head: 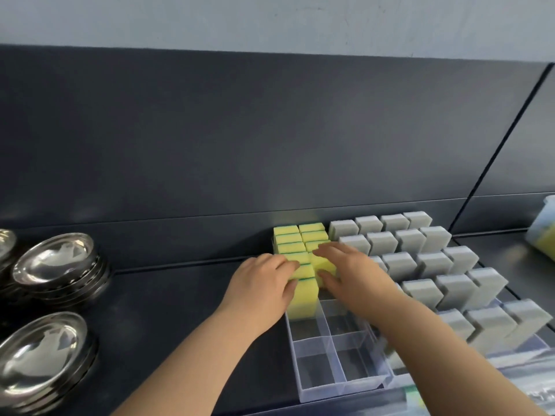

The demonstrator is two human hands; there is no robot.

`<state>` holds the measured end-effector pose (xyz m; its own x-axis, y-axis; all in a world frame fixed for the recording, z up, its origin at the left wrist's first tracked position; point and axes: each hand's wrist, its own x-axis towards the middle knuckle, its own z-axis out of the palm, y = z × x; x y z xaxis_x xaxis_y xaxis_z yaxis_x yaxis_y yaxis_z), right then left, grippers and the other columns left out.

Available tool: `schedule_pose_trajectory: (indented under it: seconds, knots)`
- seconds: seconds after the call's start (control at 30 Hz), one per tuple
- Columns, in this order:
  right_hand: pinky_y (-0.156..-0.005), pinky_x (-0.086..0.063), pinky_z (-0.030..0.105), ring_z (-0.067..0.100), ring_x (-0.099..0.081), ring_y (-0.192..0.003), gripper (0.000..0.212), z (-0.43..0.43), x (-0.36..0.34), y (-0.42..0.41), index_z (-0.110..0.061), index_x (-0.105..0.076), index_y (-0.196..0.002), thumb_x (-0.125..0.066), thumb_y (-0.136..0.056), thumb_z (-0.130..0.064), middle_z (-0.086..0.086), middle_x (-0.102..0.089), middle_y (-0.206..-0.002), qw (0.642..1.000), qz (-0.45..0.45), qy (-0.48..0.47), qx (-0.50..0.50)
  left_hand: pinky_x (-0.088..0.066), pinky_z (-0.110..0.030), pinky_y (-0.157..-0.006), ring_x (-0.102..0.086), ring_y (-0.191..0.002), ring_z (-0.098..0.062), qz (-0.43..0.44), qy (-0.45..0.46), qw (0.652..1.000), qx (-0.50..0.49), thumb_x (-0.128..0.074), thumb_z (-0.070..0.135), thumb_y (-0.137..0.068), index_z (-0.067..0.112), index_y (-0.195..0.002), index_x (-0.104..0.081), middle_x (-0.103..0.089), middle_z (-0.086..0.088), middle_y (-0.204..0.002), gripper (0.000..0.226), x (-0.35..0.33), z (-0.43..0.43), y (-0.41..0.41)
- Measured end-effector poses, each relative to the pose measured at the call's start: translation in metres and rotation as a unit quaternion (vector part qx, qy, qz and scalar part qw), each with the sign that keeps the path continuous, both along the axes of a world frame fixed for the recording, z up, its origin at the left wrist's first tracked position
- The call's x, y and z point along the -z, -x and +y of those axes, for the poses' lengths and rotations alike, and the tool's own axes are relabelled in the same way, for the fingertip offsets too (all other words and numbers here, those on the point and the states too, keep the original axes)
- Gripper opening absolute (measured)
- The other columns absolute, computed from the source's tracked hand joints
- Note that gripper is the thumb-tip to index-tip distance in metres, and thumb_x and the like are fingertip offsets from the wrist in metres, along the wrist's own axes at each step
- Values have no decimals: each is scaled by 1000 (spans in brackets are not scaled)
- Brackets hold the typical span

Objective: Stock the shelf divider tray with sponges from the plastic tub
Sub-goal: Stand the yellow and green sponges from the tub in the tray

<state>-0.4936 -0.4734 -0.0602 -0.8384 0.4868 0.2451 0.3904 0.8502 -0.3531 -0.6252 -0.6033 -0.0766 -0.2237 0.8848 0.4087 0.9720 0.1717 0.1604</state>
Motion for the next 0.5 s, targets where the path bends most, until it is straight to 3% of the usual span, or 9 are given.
schedule_pose_trajectory:
  seconds: [0.07, 0.3, 0.4, 0.5]
  knots:
    - [-86, -42, 24, 12, -55, -103, 34, 0, -15, -10, -22, -56, -123, -57, -89, -25, -6, -53, -129, 999, 52, 6, 10, -48, -35, -84, -59, -101, -18, 10, -32, 999, 13, -60, 27, -87, 17, -117, -63, -65, 3, -109, 32, -18, 0, -5]
    - [-93, -34, 17, 9, -49, -116, 34, 15, -49, -70, -22, -57, -122, -59, -88, -24, -8, -53, -129, 989, 135, 17, 49, -48, -34, -88, -58, -105, -19, 4, -110, 993, 51, -57, 30, -87, 17, -122, -59, -65, 1, -114, 37, -67, 18, -60]
    - [-87, -29, 7, -4, -45, -108, 34, 24, -53, -122, -25, -58, -120, -60, -87, -26, -16, -51, -123, 983, 167, 15, 78, -50, -32, -83, -61, -101, -20, 5, -127, 988, 87, -55, 30, -83, 17, -118, -62, -67, 1, -109, 38, -77, 37, -104]
    - [-89, -30, 3, -7, -46, -106, 33, 41, -52, -195, -26, -58, -119, -60, -86, -26, -19, -52, -118, 976, 180, 13, 119, -51, -31, -83, -62, -100, -19, 3, -132, 982, 136, -56, 30, -83, 17, -118, -63, -67, 1, -109, 39, -78, 70, -166]
